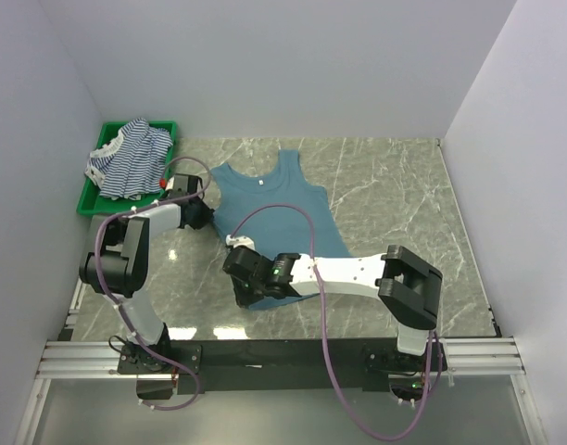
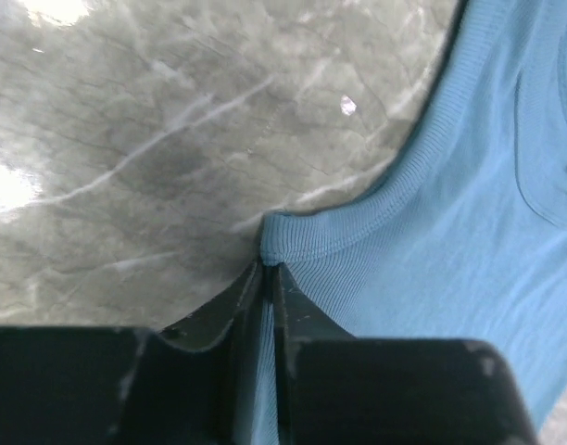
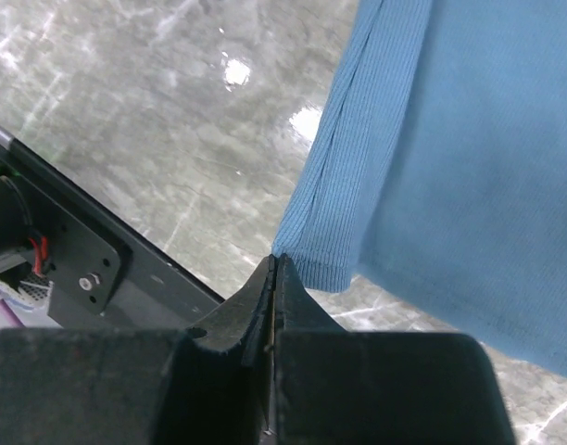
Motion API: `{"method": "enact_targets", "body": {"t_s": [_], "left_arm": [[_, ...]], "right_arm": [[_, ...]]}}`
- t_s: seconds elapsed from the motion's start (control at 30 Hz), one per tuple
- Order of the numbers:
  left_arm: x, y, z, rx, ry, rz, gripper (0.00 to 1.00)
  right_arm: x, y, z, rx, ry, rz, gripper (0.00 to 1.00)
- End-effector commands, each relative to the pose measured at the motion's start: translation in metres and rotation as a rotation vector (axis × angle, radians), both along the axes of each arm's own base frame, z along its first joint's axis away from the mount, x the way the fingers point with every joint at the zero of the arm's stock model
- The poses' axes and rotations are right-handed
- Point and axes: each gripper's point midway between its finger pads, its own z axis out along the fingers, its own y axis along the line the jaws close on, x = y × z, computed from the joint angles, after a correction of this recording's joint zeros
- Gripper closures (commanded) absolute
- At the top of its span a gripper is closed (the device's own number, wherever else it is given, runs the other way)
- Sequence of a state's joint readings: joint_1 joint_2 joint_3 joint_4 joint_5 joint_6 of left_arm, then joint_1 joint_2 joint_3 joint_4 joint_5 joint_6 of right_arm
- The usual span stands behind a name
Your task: Fold and stack the tank tops
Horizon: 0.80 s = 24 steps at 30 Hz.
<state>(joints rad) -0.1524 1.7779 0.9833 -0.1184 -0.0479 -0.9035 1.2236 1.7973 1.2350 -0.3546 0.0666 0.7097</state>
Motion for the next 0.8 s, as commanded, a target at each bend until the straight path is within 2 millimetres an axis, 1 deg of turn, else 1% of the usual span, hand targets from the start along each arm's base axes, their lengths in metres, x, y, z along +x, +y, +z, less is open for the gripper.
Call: {"method": "enact_targets", "body": {"t_s": [0.0, 0.03, 0.1, 0.13, 0.2, 0.23, 0.27, 0.3, 0.33, 0.4, 0.43, 0.5, 0.53, 0.57, 0.6, 0.63, 0.67, 0.7, 0.73, 0.77], "left_arm": [[0.013, 0.013, 0.012, 0.069, -0.034, 0.050, 0.87], [0.016, 0.014, 0.016, 0.076, -0.043, 0.055, 0.90], [0.017, 0.017, 0.021, 0.088, -0.051, 0.064, 0.94], [0.018, 0.020, 0.027, 0.100, -0.055, 0.075, 0.99], [0.018, 0.025, 0.035, 0.123, -0.066, 0.091, 1.00], [0.018, 0.030, 0.045, 0.142, -0.081, 0.109, 0.99], [0.018, 0.032, 0.050, 0.152, -0.087, 0.113, 0.99], [0.019, 0.033, 0.056, 0.157, -0.098, 0.117, 0.99], [0.023, 0.034, 0.069, 0.160, -0.125, 0.120, 0.99], [0.024, 0.034, 0.078, 0.178, -0.128, 0.114, 0.99], [0.030, 0.033, 0.087, 0.179, -0.144, 0.109, 0.99], [0.032, 0.027, 0.085, 0.202, -0.122, 0.081, 0.99], [0.038, 0.022, 0.093, 0.204, -0.138, 0.073, 0.99], [0.040, 0.020, 0.094, 0.215, -0.136, 0.064, 0.99], [0.040, 0.013, 0.087, 0.223, -0.115, 0.044, 0.99], [0.046, 0.008, 0.092, 0.223, -0.126, 0.036, 1.00], [0.048, 0.004, 0.093, 0.225, -0.126, 0.026, 0.99], [0.052, -0.006, 0.092, 0.228, -0.124, 0.006, 0.99], [0.053, -0.012, 0.092, 0.230, -0.121, -0.005, 1.00], [0.056, -0.017, 0.091, 0.238, -0.121, -0.017, 0.99]], "right_arm": [[0.001, 0.003, 0.029, 0.087, -0.023, -0.008, 1.00], [-0.002, 0.003, 0.027, 0.087, -0.018, -0.001, 1.00], [-0.010, 0.007, 0.024, 0.083, -0.015, 0.018, 1.00], [-0.012, 0.011, 0.027, 0.091, -0.016, 0.028, 1.00], [-0.019, 0.018, 0.025, 0.090, -0.008, 0.051, 1.00], [-0.022, 0.024, 0.030, 0.108, 0.002, 0.065, 1.00], [-0.025, 0.028, 0.029, 0.114, 0.007, 0.076, 1.00], [-0.027, 0.032, 0.031, 0.127, 0.011, 0.083, 1.00], [-0.027, 0.037, 0.036, 0.143, 0.012, 0.089, 1.00], [-0.026, 0.042, 0.036, 0.144, 0.010, 0.091, 1.00], [-0.025, 0.044, 0.039, 0.149, 0.007, 0.092, 1.00], [-0.022, 0.041, 0.043, 0.159, 0.006, 0.080, 1.00], [-0.021, 0.039, 0.042, 0.160, 0.010, 0.070, 1.00], [-0.018, 0.037, 0.042, 0.162, 0.011, 0.059, 1.00], [-0.015, 0.032, 0.043, 0.169, 0.007, 0.046, 1.00], [-0.009, 0.027, 0.043, 0.172, 0.011, 0.024, 1.00], [-0.006, 0.023, 0.042, 0.175, 0.012, 0.009, 1.00], [-0.005, 0.016, 0.042, 0.180, 0.007, -0.003, 1.00], [0.001, 0.011, 0.041, 0.183, 0.007, -0.027, 1.00], [0.004, 0.008, 0.048, 0.203, -0.001, -0.038, 1.00]]}}
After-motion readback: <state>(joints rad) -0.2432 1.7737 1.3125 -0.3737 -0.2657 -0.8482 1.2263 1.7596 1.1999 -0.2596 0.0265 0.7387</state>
